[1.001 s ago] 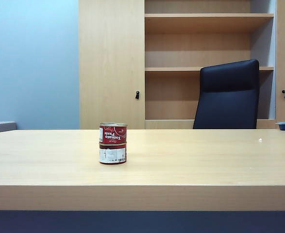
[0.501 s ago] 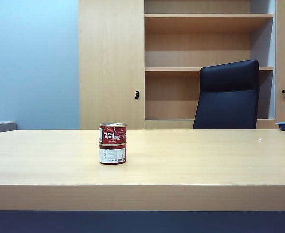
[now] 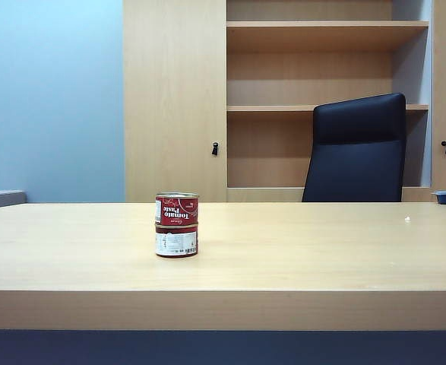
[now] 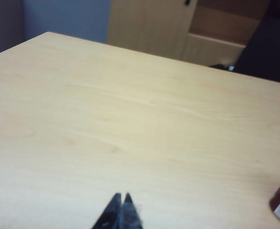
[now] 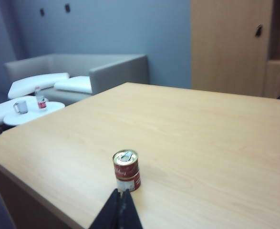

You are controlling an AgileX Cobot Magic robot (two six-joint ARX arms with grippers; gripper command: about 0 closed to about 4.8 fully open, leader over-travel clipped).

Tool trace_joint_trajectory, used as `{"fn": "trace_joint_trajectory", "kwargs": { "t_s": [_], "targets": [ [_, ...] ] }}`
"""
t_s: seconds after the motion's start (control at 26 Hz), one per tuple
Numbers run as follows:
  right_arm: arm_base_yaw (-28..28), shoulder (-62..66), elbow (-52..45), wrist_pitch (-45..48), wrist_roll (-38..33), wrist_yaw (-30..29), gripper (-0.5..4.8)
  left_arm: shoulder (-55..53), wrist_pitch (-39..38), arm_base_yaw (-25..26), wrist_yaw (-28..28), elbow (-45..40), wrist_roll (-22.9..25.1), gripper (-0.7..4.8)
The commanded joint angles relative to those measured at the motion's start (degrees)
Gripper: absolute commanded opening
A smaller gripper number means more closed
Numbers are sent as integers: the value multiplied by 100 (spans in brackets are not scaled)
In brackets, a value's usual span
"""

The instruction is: Stack a can of tomatoes on the right onto the can of tomatoes on the left.

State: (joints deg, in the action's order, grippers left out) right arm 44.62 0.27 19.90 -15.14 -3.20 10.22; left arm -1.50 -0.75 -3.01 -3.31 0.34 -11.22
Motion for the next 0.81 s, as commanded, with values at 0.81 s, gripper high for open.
{"fn": "trace_joint_trajectory", "kwargs": {
  "t_s": [0.81],
  "targets": [
    [-3399, -42, -1554, 68, 20, -262, -1, 4, -350, 4, -52, 20, 17, -5]
  ]
}}
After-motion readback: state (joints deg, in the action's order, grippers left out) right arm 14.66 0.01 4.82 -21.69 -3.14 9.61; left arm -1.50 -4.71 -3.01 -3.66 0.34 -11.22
